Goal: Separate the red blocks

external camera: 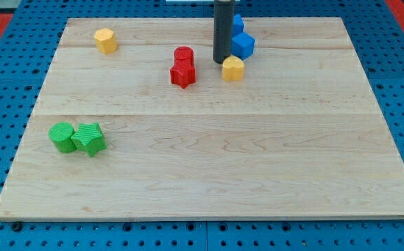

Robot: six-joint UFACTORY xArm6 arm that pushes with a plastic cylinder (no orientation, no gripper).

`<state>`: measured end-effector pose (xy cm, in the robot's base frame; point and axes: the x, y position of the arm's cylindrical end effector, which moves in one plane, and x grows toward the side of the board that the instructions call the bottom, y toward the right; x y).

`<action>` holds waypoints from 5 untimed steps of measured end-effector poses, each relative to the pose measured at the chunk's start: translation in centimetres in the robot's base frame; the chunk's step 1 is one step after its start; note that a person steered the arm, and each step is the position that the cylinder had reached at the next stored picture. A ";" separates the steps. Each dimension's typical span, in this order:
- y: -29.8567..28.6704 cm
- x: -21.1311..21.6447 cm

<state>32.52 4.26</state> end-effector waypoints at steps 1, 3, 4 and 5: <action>4.3 -0.9; 4.0 -3.0; -3.4 0.0; -2.2 -3.7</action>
<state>28.80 2.02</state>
